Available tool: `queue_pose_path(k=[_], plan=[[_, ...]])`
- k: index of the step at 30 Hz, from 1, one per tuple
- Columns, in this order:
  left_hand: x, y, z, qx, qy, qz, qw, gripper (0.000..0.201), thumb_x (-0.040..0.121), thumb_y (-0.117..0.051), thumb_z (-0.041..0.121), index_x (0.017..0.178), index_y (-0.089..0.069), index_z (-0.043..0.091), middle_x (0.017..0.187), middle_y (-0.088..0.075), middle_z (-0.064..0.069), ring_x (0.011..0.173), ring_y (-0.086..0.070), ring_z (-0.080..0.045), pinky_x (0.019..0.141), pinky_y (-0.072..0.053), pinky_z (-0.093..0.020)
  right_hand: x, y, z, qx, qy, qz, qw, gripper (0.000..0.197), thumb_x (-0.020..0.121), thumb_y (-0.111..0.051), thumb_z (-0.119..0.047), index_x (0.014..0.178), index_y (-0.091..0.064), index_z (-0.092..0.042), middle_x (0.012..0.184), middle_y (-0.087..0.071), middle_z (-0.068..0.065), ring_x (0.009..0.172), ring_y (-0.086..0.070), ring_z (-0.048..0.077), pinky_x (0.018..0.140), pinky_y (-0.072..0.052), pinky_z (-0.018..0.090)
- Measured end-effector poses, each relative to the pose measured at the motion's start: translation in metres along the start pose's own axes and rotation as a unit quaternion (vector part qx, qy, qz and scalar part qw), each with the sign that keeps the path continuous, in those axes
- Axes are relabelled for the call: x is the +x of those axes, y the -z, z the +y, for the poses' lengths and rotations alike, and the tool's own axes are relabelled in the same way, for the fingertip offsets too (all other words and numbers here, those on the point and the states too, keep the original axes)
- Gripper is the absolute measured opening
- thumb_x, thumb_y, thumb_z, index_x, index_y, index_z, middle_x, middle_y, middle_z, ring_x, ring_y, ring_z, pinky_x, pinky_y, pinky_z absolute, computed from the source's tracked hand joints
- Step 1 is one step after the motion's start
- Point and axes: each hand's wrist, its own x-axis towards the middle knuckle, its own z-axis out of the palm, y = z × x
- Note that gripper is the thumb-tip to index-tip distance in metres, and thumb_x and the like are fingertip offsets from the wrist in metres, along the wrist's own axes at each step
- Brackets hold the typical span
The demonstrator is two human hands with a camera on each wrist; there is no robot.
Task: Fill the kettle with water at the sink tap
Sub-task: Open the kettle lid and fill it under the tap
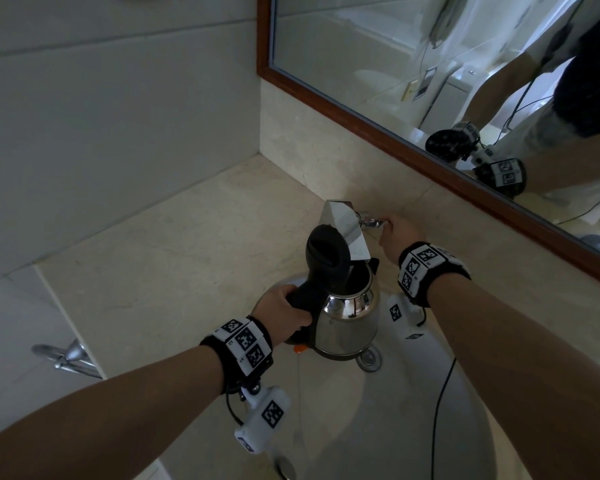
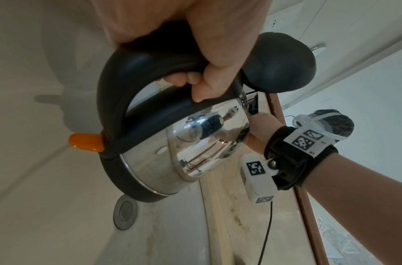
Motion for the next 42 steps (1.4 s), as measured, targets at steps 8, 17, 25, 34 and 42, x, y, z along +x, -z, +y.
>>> queue_pose_path(k=[8,17,25,34,42], plan=[[-0.0002,0.0007,-0.0020,-0.002,-0.004,0.002,1.000,0.028,0.069,-0.066,0.002,0.076,-0.059,0.028,0.076,-0.067,0.001,0.082,-0.066,-0.024,0.081,-0.058,-0.042,0.0017,-0.0016,0.0004,-0.004,-0.005,-0.001,1.000,0.037,0.100,-0.031,-0.015,0.127,-0.056,-0.006,0.117,-0.065,0.022,0.108,-0.060,0.038,0.093,-0.049,0.041],[-0.0010,0.0022,-0.0029,0.007,-0.005,0.009,1.000,0.027,0.069,-0.067,0.003,0.074,-0.058,0.028,0.079,-0.067,-0.003,0.086,-0.067,-0.027,0.081,-0.059,-0.042,0.0029,-0.0025,-0.0001,-0.006,-0.005,0.003,1.000,0.037,0.100,-0.031,-0.015,0.126,-0.056,-0.006,0.116,-0.066,0.023,0.106,-0.060,0.039,0.093,-0.050,0.043],[-0.0025,0.0015,-0.0017,0.003,-0.006,0.007,1.000,0.028,0.070,-0.066,0.003,0.075,-0.058,0.029,0.085,-0.069,-0.007,0.089,-0.069,-0.028,0.084,-0.059,-0.045,0.0024,-0.0017,-0.0010,-0.003,-0.008,0.001,1.000,0.038,0.100,-0.031,-0.015,0.128,-0.055,-0.008,0.117,-0.066,0.022,0.107,-0.060,0.039,0.092,-0.050,0.042],[-0.0007,-0.0002,-0.0042,0.017,-0.010,0.011,1.000,0.023,0.067,-0.068,0.006,0.074,-0.061,0.027,0.079,-0.069,-0.003,0.083,-0.069,-0.024,0.081,-0.060,-0.043,0.0016,-0.0005,-0.0033,-0.008,-0.012,-0.001,1.000,0.037,0.100,-0.031,-0.015,0.125,-0.057,-0.005,0.116,-0.065,0.022,0.107,-0.060,0.039,0.094,-0.050,0.044],[0.0024,-0.0004,-0.0047,0.019,-0.011,0.011,1.000,0.025,0.069,-0.068,0.005,0.072,-0.059,0.028,0.074,-0.067,0.002,0.077,-0.066,-0.020,0.072,-0.057,-0.034,0.0000,-0.0001,-0.0054,-0.016,-0.017,0.005,1.000,0.038,0.100,-0.031,-0.014,0.125,-0.058,-0.005,0.116,-0.066,0.021,0.107,-0.060,0.037,0.094,-0.050,0.041]])
